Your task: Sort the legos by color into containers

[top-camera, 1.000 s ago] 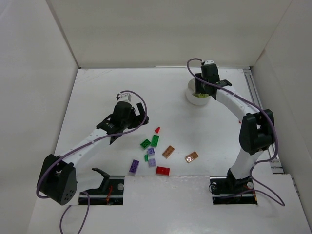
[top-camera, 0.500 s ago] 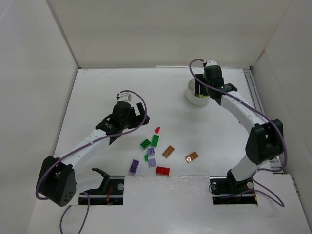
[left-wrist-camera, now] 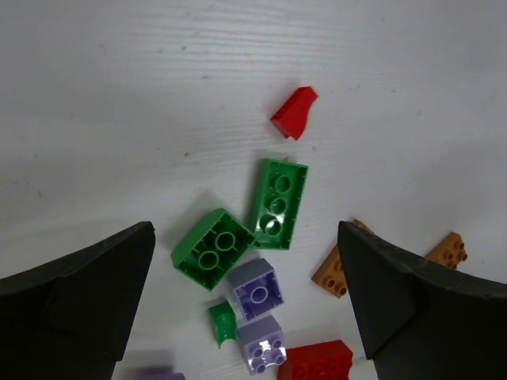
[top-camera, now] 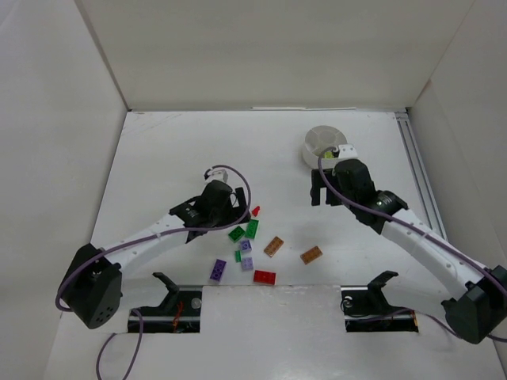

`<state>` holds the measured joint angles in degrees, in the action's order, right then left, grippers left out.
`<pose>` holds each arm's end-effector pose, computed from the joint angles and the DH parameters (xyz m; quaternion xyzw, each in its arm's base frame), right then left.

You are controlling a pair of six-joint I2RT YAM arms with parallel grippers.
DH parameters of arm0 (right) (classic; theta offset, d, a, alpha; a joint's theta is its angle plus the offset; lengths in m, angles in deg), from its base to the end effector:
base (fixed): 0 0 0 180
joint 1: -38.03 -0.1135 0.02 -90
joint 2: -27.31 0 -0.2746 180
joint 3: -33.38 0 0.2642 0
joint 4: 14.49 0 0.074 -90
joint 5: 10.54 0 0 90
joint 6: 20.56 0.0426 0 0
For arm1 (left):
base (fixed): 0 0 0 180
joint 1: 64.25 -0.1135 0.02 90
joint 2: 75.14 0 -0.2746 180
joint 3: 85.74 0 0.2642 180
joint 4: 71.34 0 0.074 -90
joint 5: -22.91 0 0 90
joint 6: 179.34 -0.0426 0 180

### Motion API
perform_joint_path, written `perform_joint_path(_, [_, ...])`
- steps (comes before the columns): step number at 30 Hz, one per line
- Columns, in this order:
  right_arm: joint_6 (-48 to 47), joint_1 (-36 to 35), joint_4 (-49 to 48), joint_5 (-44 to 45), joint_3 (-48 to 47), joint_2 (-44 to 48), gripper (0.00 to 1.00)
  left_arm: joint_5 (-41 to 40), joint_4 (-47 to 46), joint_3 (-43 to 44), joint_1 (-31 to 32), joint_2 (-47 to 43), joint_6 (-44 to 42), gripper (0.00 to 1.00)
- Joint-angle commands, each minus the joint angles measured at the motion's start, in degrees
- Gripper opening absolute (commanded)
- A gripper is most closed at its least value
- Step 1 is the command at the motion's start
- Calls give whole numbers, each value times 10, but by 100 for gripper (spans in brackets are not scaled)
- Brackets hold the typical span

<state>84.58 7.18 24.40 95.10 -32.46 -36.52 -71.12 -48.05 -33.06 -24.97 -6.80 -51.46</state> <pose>0.2248 0.1209 0.3002 -0.0608 0.8861 0.0610 0.4553 0.2060 -0.1646 0.2242 -0.0041 0.9020 -0.2437 0.3564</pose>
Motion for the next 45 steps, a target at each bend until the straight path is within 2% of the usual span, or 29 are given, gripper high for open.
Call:
perform_joint_path(1, [45, -25, 25, 13, 31, 45, 100, -62, 73, -20, 1, -11, 74, 99])
perform_joint_path(10, [75, -38, 50, 40, 51, 79, 100, -41, 44, -43, 22, -5, 87, 85])
perform_joint_path(18, [75, -43, 55, 46, 56, 73, 100, -47, 50, -43, 35, 27, 110, 84])
perform_joint_path(26, [80, -43, 50, 56, 66, 73, 100, -118, 86, -10, 83, 100, 133, 75])
perform_joint_path(34, [85, -43, 50, 56, 72, 73, 100, -129, 84, 4, 89, 119, 133, 56])
perform_joint_path(38, [85, -43, 55, 62, 72, 78, 100, -119, 78, 4, 89, 119, 121, 43])
perform_joint_path(40, [85, -43, 55, 62, 72, 78, 100, -119, 78, 4, 94, 100, 116, 34])
perform_joint_path(45, [51, -43, 35, 27, 77, 91, 100, -99, 53, 4, 94, 47, 91, 27])
